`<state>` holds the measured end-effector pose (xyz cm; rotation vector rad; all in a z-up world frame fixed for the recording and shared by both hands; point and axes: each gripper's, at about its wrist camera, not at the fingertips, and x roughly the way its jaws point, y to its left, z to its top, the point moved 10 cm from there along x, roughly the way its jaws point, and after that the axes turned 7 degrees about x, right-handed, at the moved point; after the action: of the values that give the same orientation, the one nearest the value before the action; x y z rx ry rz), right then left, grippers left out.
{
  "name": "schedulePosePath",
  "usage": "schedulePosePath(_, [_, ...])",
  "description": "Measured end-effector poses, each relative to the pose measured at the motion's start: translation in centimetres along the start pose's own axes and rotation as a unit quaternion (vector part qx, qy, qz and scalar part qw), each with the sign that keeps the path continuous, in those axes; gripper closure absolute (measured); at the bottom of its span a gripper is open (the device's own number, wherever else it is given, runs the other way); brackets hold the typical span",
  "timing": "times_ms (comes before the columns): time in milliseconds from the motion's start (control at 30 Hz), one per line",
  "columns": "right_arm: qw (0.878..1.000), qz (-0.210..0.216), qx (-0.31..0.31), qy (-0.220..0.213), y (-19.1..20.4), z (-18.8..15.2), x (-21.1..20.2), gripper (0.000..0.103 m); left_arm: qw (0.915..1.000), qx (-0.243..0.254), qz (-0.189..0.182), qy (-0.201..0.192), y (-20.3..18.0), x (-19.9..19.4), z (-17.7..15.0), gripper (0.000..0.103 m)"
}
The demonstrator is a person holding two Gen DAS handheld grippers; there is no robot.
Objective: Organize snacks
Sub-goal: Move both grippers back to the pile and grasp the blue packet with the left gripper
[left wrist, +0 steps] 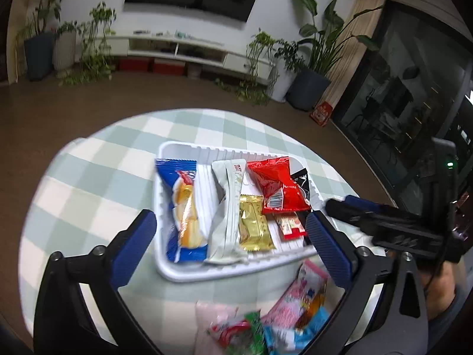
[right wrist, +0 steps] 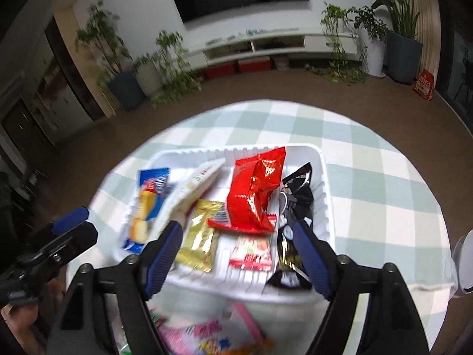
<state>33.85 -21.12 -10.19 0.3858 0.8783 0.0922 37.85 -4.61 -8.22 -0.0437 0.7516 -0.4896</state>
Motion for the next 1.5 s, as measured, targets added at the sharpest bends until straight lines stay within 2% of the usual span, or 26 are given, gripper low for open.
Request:
schedulePosePath(133, [0.999, 0.018, -0.009, -0.038, -0.3, -2.0, -4.0, 0.014, 0.998, 0.022, 0.011, -0.059, -0.6, -4.1, -1.4, 0.0])
schedulePosePath(300, [0.998, 0.015, -0.013, -0.058, -1.7, -6.2, -7.2, 0.012, 0.9997, 0.009, -0.024, -0.002, -1.5, -6.3, -6.4, 0.0])
schedulePosePath(367, [0.999, 0.01, -0.002, -0.052, -2.7, -8.4, -7.9, 0.012, 0.9988, 0.036, -0.032, -0.004, -2.5, -7.0, -8.1, 0.0])
schedulePosePath(433, [0.999, 0.016, 0.012, -0.045, -3.4, -10.0, -8.1, 0.012, 0.9955, 0.086, -0.035, 0.015, -4.2, -7.0, -10.0, 0.0])
schedulePosePath(500, [0.998, 0.027, 0.028, -0.04, -3.9, -11.2, -8.1, 0.012, 0.9881, 0.146, -0.034, 0.035, -6.2, -6.6, -11.7, 0.0])
schedulePosePath(567, [0.998, 0.047, 0.042, -0.027, -4.0, -12.5, -7.9, 0.012, 0.9771, 0.205, -0.041, 0.04, -8.3, -6.3, -12.7, 0.0])
schedulePosePath(700, [0.996, 0.071, 0.052, -0.002, -3.8, -14.0, -7.1, 0.012, 0.9577, 0.274, -0.066, 0.056, -11.6, -5.3, -14.1, 0.0])
schedulePosePath(833, [0.998, 0.047, 0.04, 0.002, -4.5, -15.1, -6.1, 0.012, 0.9364, 0.333, -0.08, 0.074, -13.4, -3.9, -15.1, 0.001])
schedulePosePath(933, [0.997, 0.037, 0.061, 0.013, -5.7, -15.6, -5.5, 0.013, 0.9192, 0.374, -0.084, 0.09, -14.0, -2.3, -15.8, 0.001])
schedulePosePath(1100, [0.997, 0.025, 0.075, 0.012, -6.8, -15.5, -5.2, 0.013, 0.904, 0.399, -0.11, 0.109, -14.6, -0.2, -15.8, 0.021])
schedulePosePath(1233, [0.996, 0.023, 0.079, 0.02, -7.1, -15.7, -4.9, 0.013, 0.884, 0.438, -0.1, 0.128, -14.8, 1.1, -16.6, 0.023])
schedulePosePath(1267, [0.996, 0.023, 0.078, 0.02, -7.2, -15.7, -4.9, 0.013, 0.8799, 0.444, -0.103, 0.133, -14.9, 1.3, -16.9, 0.031])
schedulePosePath(1333, [0.997, 0.022, 0.075, 0.018, -7.2, -15.6, -4.8, 0.013, 0.8797, 0.443, -0.109, 0.135, -14.9, 1.3, -17.0, 0.038])
schedulePosePath(1400, [0.997, 0.021, 0.074, 0.018, -7.2, -15.6, -4.8, 0.015, 0.8827, 0.435, -0.116, 0.136, -14.8, 1.3, -17.0, 0.051])
schedulePosePath(1500, [0.997, 0.022, 0.074, 0.023, -7.2, -15.8, -4.6, 0.017, 0.8842, 0.429, -0.119, 0.141, -14.6, 1.4, -16.9, 0.051])
